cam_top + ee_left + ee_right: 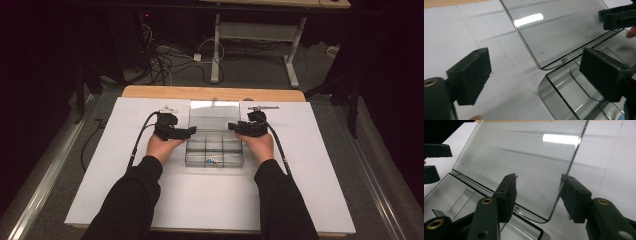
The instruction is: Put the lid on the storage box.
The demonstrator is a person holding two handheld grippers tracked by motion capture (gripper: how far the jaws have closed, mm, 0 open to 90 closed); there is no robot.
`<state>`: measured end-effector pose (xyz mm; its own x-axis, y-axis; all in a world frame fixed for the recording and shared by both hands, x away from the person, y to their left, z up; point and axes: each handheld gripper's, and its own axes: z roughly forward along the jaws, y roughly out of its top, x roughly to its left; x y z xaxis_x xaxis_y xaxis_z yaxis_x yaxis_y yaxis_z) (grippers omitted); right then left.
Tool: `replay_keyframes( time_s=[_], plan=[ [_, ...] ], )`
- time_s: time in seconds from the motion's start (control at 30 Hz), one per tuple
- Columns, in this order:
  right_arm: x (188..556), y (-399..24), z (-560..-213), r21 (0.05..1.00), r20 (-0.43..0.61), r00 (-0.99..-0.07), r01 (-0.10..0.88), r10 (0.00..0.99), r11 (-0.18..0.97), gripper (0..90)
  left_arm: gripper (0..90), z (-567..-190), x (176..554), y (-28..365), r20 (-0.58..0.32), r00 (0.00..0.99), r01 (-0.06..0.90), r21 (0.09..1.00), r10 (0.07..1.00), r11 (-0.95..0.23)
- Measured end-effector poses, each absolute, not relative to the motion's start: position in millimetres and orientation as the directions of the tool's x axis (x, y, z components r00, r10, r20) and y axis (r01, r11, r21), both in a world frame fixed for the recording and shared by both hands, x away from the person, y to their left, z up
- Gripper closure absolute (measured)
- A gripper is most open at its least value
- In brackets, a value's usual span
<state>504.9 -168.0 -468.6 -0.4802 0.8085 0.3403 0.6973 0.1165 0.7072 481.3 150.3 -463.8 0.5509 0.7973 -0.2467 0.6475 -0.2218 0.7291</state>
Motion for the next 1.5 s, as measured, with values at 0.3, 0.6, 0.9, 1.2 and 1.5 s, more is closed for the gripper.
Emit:
replay_keyframes(
  time_s=[0.3, 0.6, 0.9, 1.2, 1.5],
  plan=[
    [498, -168, -461, 0.737, 0.267, -0.495, 0.658, 0.827, 0.156, 59.1, 17.3, -462, 487, 144, -0.235, 0.559, 0.655, 0.713, 0.795, -0.25],
    [493, -172, -459, 0.757, 0.248, -0.499, 0.635, 0.831, 0.155, 66.3, 29.6, -458, 491, 132, -0.242, 0.566, 0.649, 0.72, 0.788, -0.245],
    [489, -173, -458, 0.769, 0.226, -0.501, 0.618, 0.835, 0.163, 70.5, 39.7, -460, 491, 129, -0.245, 0.566, 0.651, 0.719, 0.787, -0.245],
    [487, -172, -457, 0.774, 0.21, -0.499, 0.61, 0.841, 0.17, 71.8, 47.8, -458, 489, 128, -0.229, 0.568, 0.636, 0.732, 0.79, -0.245],
    [484, -172, -456, 0.783, 0.193, -0.504, 0.596, 0.842, 0.178, 74.6, 59.6, -454, 487, 130, -0.202, 0.56, 0.628, 0.737, 0.803, -0.252]
  ],
)
